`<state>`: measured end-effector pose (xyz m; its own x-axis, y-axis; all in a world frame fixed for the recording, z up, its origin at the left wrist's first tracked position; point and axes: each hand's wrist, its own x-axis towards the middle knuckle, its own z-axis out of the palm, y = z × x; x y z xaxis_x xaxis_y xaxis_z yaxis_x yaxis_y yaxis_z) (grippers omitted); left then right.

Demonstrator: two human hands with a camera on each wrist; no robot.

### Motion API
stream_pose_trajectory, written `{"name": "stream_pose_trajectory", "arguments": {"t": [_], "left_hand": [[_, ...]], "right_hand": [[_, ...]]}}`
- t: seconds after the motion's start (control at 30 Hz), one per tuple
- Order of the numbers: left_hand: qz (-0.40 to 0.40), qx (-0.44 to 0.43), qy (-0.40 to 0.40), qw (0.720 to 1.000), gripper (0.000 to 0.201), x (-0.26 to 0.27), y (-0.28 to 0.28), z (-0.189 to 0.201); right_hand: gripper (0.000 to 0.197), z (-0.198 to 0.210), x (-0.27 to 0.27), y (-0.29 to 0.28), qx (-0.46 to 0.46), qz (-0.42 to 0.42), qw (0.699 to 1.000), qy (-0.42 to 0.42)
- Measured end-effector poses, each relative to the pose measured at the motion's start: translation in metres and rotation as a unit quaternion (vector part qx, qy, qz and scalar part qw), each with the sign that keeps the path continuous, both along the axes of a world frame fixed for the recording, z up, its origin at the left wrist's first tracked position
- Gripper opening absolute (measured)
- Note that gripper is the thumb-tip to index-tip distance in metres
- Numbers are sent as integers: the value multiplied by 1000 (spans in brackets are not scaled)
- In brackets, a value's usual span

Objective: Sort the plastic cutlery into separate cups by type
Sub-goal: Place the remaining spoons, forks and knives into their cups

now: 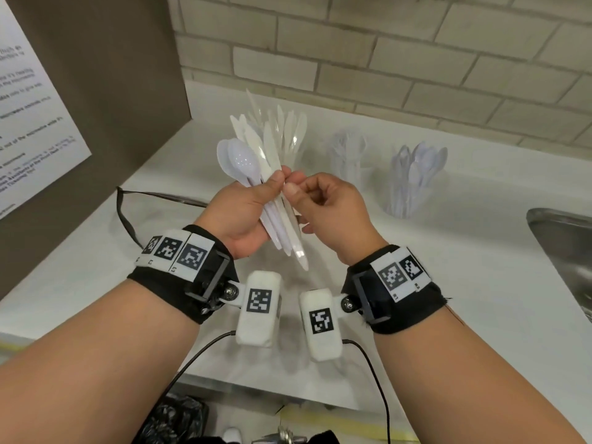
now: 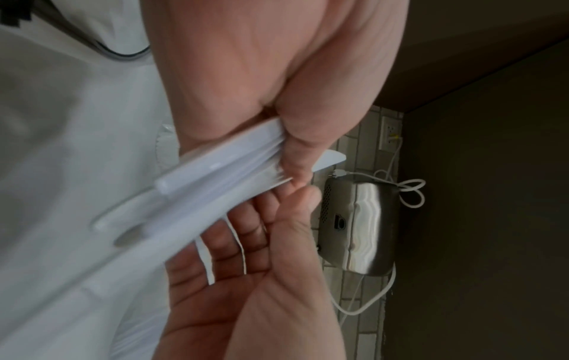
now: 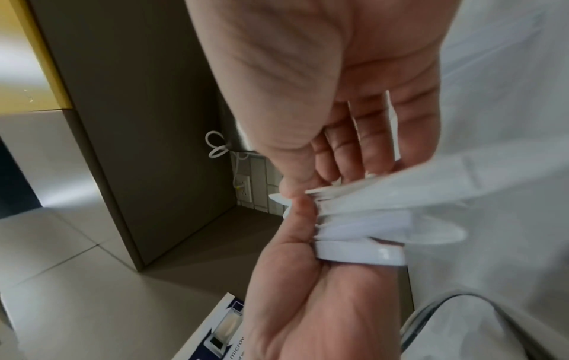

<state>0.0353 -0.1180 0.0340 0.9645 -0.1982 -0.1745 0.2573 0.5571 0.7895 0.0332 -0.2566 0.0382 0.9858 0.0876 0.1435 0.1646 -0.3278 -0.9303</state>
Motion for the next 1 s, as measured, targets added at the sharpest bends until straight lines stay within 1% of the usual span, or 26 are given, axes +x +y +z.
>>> {"name": "stream_pose_trajectory", "arguments": {"t": [0.07, 0.1, 0.13, 0.23, 0.3, 0.33, 0.37, 0.4, 0.43, 0.47, 0.5, 0.57, 0.6, 0.63, 0.7, 0.77, 0.87, 0.93, 1.0], "left_hand": [[-31, 51, -17, 998, 31, -2, -1, 1], [-47, 71, -23, 996, 32, -3, -2, 1], [-63, 87, -28, 994, 30, -5, -3, 1], [-105, 104, -36, 988, 23, -9, -5, -2], [-100, 92, -20, 991, 19, -8, -5, -5], [-88, 83, -7, 993, 17, -7, -5, -6], [-73, 77, 3, 994, 16, -6, -4, -7], [-58, 77, 8, 995, 15, -5, -3, -8], [-42, 78, 12, 996, 14, -4, -3, -8], [-25, 79, 18, 996, 13, -3, -3, -8], [-7, 78, 26, 997, 13, -1, -2, -8], [8, 77, 34, 996, 15, 2, -1, -8], [7, 78, 33, 996, 17, 3, 0, -8], [8, 76, 33, 996, 18, 4, 0, -7], [19, 55, 43, 997, 21, 4, 1, -6], [13, 40, 51, 998, 23, 3, 2, -6], [9, 60, 52, 997, 25, 4, 1, -8], [21, 50, 63, 997, 26, 5, 3, -10], [26, 40, 80, 996, 24, 6, 4, -10]], "right_hand": [[25, 1, 4, 1, 25, -45, 999, -11], [29, 2, 6, 1, 34, -62, 997, -17], [31, 3, 8, 2, 36, -68, 997, -19], [23, 4, 11, 5, -4, -56, 998, -29], [25, 7, 12, 5, 5, -88, 995, -39], [25, 9, 15, 3, 31, -120, 991, -47], [23, 12, 17, 1, 76, -144, 985, -50], [20, 16, 18, -1, 127, -152, 979, -45], [18, 20, 17, -3, 159, -147, 976, -37], [17, 21, 16, -4, 158, -129, 978, -30], [16, 20, 16, -4, 126, -104, 986, -22], [15, 12, 15, -2, 20, -40, 999, -5], [16, 8, 14, -1, -22, -13, 1000, 7], [18, 3, 14, 0, -40, 9, 999, 24], [19, -2, 11, 0, -23, 45, 997, 58], [19, -2, 9, 2, -5, 59, 996, 71], [25, -3, 9, 8, -16, 49, 996, 71], [22, -5, 12, 10, -42, 28, 996, 75], [18, -6, 15, 7, -49, 0, 995, 83]]}}
